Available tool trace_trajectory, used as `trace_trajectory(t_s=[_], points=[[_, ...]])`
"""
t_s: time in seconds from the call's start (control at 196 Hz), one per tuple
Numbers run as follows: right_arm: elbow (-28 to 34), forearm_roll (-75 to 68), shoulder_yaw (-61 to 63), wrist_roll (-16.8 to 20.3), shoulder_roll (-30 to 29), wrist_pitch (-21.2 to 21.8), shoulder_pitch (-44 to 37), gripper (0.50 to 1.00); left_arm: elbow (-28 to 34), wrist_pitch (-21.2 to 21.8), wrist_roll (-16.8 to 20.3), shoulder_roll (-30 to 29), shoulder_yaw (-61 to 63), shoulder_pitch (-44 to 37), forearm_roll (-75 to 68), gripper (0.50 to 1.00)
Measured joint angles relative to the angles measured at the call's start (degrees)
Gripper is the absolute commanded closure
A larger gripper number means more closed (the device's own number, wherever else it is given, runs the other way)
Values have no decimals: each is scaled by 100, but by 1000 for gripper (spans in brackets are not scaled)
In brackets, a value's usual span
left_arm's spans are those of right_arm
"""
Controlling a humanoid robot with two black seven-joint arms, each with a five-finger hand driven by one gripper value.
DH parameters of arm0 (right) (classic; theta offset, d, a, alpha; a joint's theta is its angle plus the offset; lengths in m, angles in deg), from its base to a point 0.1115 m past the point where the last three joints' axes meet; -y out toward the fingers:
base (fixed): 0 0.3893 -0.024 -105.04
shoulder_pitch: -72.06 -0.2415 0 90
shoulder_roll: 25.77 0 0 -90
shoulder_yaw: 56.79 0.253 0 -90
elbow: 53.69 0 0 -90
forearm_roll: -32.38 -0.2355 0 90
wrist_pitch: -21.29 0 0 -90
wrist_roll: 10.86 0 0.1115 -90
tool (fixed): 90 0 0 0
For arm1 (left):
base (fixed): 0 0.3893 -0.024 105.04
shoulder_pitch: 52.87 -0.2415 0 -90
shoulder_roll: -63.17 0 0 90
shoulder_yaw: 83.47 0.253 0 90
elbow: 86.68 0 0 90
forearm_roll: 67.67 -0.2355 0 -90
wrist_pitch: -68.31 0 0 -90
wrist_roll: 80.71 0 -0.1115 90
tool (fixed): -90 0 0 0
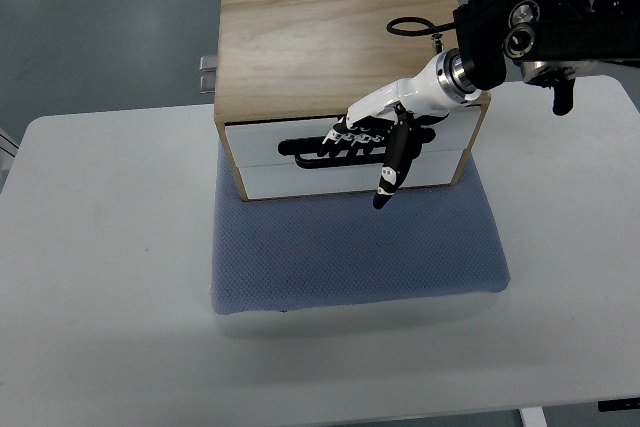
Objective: Open wood drawer with right hand
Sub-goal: 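Pull the upper white drawer toward the robot with the right hand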
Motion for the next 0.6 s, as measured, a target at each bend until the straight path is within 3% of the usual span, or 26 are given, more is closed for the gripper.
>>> trace_trajectory(t_s=[0.224, 0.602], points=[[148, -7, 40, -11, 57, 286, -64, 556, 0, 0, 0, 0, 0, 0, 0, 500], [485, -10, 46, -25, 153, 396, -76, 556, 0, 0, 0, 0, -2, 0, 0, 500]])
